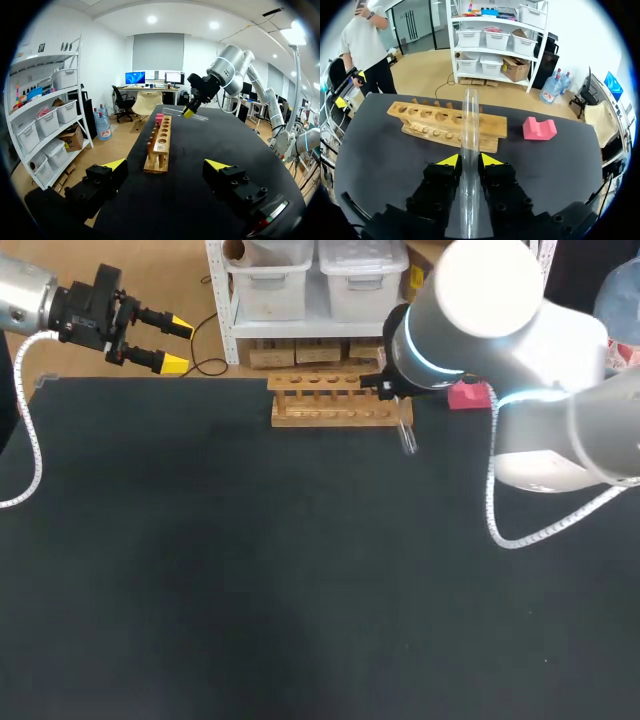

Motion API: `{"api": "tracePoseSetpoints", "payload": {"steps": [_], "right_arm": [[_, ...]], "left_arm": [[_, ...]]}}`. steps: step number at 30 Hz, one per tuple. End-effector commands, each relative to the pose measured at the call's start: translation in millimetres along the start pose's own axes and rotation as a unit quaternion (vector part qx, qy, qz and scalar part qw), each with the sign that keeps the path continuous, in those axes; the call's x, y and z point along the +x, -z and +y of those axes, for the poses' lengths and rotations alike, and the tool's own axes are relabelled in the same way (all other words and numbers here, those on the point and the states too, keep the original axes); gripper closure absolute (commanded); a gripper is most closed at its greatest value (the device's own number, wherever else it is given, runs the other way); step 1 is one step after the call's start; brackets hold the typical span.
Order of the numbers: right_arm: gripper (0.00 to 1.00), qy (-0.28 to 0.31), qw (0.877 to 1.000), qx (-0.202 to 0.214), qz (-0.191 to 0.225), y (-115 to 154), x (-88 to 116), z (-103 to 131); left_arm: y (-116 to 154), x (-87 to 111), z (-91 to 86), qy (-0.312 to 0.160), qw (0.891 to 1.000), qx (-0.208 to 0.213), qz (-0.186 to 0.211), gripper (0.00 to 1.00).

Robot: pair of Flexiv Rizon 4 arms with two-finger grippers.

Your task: Grasp the test tube, adjust it, and insert it.

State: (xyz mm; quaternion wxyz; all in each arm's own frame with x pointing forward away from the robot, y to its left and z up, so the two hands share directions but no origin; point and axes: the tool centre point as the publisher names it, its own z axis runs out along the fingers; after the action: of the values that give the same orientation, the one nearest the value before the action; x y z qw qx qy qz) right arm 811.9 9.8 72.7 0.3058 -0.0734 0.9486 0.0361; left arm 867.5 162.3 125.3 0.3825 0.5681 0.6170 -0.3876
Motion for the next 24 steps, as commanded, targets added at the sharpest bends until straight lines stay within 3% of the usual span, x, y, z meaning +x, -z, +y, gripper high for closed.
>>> {"api": "tracePoseSetpoints", "payload": {"steps": [1,24], "right_arm": [[1.00,-0.002,1.000,0.004,0.006,-13.7,-4.9,6.6],[1.00,-0.004,1.000,0.007,0.028,-26.4,3.4,14.7]], "left_arm": [[-0.1,0.3,1.7,-0.001,1.000,0.001,0.000,0.00],[-0.1,0.3,1.7,-0.001,1.000,0.001,0.000,0.00]]}}
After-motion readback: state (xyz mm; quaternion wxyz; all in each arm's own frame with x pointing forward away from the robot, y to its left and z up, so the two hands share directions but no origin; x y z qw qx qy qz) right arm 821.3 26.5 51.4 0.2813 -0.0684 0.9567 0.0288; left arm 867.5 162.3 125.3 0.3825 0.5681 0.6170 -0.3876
